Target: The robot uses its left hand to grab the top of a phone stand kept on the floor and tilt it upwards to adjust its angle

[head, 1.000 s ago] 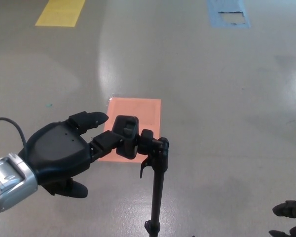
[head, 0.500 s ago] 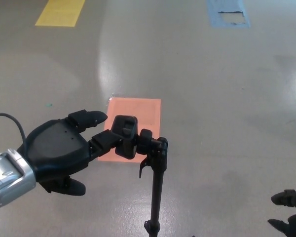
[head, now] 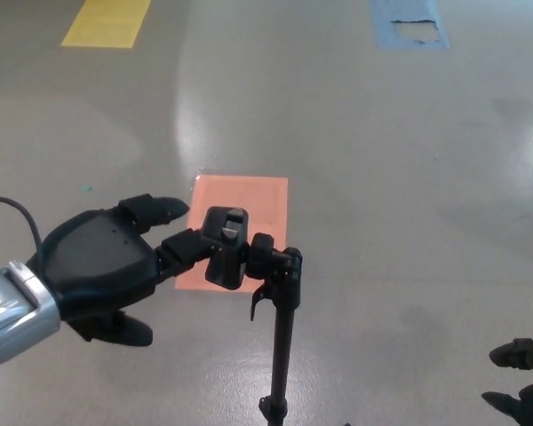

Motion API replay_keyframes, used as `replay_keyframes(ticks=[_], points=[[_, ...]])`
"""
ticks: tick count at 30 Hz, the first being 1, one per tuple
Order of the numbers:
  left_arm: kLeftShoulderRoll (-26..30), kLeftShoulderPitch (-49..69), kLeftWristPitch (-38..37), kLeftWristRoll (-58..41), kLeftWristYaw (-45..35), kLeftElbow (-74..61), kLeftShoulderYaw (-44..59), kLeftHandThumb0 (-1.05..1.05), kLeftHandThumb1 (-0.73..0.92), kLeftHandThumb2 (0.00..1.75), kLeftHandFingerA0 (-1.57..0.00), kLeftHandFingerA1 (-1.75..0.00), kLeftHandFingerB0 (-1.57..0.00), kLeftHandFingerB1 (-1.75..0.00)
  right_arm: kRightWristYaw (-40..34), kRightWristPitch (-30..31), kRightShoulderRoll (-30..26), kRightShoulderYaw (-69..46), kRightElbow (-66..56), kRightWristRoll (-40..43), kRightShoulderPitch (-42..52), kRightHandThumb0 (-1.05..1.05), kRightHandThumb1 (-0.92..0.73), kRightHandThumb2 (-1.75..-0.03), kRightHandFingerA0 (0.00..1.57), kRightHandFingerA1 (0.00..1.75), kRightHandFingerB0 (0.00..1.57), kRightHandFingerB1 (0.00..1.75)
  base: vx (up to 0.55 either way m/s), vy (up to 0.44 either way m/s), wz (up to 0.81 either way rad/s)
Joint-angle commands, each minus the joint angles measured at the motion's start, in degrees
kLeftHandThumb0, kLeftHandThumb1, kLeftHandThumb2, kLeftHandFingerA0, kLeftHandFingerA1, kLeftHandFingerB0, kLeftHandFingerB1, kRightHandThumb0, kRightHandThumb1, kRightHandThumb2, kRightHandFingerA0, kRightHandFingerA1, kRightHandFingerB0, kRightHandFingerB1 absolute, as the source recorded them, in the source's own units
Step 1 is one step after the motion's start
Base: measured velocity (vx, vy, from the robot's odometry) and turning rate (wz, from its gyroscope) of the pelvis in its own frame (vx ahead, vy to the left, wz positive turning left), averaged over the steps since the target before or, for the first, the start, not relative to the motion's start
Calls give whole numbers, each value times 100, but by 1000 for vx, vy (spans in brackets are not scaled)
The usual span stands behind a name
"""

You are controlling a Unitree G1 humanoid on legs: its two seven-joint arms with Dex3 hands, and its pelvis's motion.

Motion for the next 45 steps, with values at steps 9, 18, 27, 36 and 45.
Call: replay_keyframes(ticks=[9,18,27,36,45], points=[[-112,-411,298,294,661,932,-13,-93,64,102,-8,-15,0,-8,5,82,-81,7,42,-42,-120,-56,-68,-61,20,35,17,28,0,0,0],[-128,-578,253,217,836,1347,-44,-83,57,99,-8,-26,0,-16,10,141,-69,-14,47,-24,-175,-55,-68,-61,20,34,17,28,0,0,0],[-326,-644,544,-83,748,2299,9,-90,79,65,-2,-23,0,-14,62,99,-84,-33,46,-3,-191,-33,-49,-101,2,49,0,47,0,0,0],[-972,-254,1275,-478,1288,4586,207,-89,68,105,-1,-20,0,-11,1,39,4,62,44,-71,47,-58,-70,-61,19,34,18,28,0,0,0],[-1345,340,1196,-965,1705,5977,599,-93,77,110,-8,-25,-8,-11,-83,-35,117,59,59,-33,358,-33,-49,-102,3,49,0,46,0,0,0]])
